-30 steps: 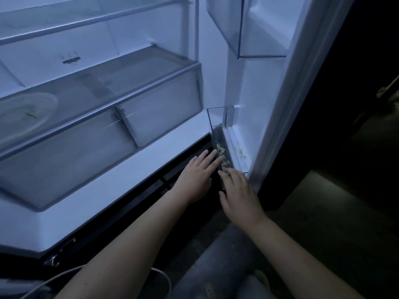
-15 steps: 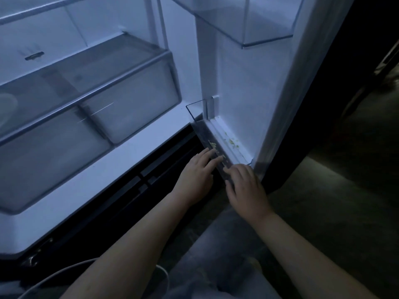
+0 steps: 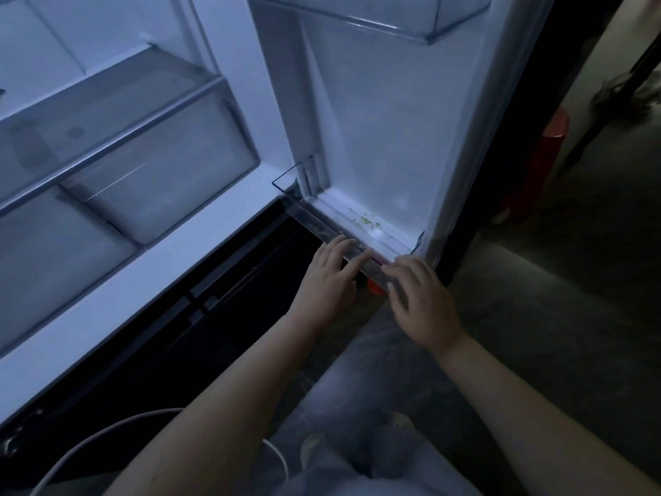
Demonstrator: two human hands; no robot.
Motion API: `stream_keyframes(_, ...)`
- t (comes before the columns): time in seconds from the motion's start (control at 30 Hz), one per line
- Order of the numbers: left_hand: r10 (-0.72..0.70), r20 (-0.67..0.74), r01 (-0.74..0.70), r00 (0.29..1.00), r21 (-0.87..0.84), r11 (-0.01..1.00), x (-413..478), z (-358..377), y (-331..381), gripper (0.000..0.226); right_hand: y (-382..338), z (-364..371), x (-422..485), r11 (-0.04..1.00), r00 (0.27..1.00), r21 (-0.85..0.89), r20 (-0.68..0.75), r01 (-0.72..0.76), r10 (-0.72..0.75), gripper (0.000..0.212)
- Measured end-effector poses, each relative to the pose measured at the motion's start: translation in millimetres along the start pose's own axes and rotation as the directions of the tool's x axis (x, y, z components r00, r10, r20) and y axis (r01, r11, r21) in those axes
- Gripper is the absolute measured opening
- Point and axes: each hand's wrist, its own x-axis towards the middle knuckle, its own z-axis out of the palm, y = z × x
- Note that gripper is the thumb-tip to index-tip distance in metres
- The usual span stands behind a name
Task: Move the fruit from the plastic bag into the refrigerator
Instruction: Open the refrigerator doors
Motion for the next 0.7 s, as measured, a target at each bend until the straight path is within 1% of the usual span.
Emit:
stream_keyframes(0.1,-0.010,0.014,0.010,1.000,0.004,1.000,13,2,12,0.059,18,-4,3,1.000,0.999,0.022,-0.050,-0.015,0.016,0.020)
stream_keyframes(0.2,-0.012,0.022,0.012,1.000,0.012,1.000,26,5,21,0.060,36,-7,8,0.999,0.994,0.047,-0.107,-0.026,0.031,0.016)
stream_keyframes(0.4,0.013,0.012,-0.013,1.000,0.025,1.000,54,13,37,0.058,67,-14,19,1.000,0.989,0.020,-0.149,-0.013,0.015,0.010)
stream_keyframes(0.7,0.045,0.060,-0.050,0.997,0.094,0.994,95,28,47,0.060,116,-27,37,1.000,0.985,0.008,-0.173,-0.006,0.007,0.014)
